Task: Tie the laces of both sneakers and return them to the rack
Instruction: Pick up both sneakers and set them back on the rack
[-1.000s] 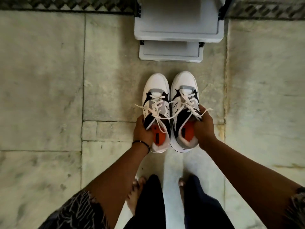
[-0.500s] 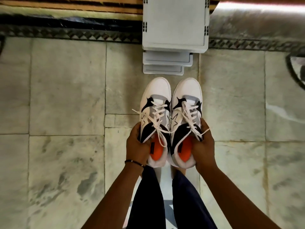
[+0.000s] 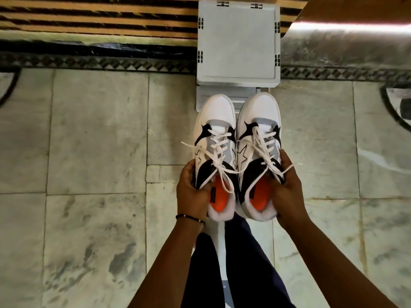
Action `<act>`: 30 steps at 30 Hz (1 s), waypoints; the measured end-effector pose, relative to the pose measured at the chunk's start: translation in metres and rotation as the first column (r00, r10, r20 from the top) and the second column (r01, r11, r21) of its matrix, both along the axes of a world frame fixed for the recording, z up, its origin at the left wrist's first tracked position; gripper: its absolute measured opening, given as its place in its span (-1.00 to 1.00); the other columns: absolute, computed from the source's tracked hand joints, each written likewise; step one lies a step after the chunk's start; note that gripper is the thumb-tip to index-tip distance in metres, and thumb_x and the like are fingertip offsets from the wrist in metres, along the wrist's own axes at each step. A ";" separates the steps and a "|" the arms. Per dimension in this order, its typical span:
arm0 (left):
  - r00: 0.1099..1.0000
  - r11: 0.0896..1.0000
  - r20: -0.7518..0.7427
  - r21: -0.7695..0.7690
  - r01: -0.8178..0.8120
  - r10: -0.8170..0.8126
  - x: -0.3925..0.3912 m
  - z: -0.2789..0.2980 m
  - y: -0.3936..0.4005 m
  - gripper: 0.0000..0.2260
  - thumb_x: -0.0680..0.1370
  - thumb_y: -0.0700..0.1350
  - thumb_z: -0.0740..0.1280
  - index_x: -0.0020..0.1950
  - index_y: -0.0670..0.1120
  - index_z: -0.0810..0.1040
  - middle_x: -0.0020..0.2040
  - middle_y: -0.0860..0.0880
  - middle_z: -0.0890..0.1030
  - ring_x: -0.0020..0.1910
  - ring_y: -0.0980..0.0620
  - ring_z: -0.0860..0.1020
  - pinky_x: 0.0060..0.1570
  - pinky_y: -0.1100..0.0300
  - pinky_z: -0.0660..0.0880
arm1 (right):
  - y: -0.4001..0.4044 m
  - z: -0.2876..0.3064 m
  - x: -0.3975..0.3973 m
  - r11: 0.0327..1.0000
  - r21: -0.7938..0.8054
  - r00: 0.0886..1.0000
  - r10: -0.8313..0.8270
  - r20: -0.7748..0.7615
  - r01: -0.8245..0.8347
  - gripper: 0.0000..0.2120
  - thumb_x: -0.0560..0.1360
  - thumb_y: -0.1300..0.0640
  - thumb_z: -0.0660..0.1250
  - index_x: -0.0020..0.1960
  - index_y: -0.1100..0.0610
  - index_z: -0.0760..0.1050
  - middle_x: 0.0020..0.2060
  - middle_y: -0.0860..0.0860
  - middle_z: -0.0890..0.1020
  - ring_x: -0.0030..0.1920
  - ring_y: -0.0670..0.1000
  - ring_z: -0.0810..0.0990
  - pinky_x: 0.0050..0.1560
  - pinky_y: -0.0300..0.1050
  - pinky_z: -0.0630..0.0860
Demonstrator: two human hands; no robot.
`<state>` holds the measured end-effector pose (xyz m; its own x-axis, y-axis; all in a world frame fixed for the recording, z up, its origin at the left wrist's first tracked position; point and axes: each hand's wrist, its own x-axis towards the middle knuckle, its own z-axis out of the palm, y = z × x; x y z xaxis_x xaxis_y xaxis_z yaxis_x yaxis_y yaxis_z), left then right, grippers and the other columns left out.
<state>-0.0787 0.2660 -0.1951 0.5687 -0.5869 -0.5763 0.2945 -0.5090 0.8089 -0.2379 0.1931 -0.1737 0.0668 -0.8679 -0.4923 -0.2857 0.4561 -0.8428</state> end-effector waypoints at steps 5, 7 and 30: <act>1.000 1.000 0.029 0.020 0.000 0.000 0.000 -0.009 -0.055 -0.54 0.41 -0.33 0.39 0.30 -0.14 0.43 0.19 -0.07 0.57 0.16 0.03 0.54 -0.02 0.52 0.48 | -0.053 -0.011 0.007 1.000 -0.007 1.000 -0.022 -0.023 0.021 -0.40 0.44 0.49 0.14 0.36 0.01 0.38 0.16 -0.17 0.57 0.13 -0.35 0.52 0.10 -0.42 0.46; 0.999 1.000 0.036 0.023 -0.002 0.001 0.005 -0.010 -0.084 -0.55 0.41 -0.34 0.38 0.28 -0.14 0.43 0.15 -0.05 0.56 0.11 0.05 0.54 -0.05 0.55 0.48 | -0.084 -0.012 0.010 1.000 0.007 0.999 -0.011 -0.035 0.011 -0.40 0.44 0.50 0.13 0.35 0.00 0.39 0.17 -0.13 0.58 0.12 -0.36 0.52 0.14 -0.37 0.46; 0.977 0.996 0.207 0.086 0.026 -0.044 0.083 -0.067 -0.329 -0.62 0.44 -0.27 0.38 0.25 -0.16 0.48 0.20 -0.18 0.58 0.18 -0.10 0.53 0.16 0.12 0.43 | -0.331 -0.081 0.088 0.991 0.011 0.988 0.134 -0.075 -0.133 -0.40 0.47 0.34 0.20 0.47 0.04 0.21 0.26 0.00 0.52 0.26 0.01 0.47 0.22 -0.19 0.33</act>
<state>0.0047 -0.0632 -0.2616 0.6616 -0.5642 -0.4940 0.1042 -0.5832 0.8056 -0.1496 -0.1380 -0.2549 0.1444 -0.8507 -0.5054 -0.4072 0.4145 -0.8139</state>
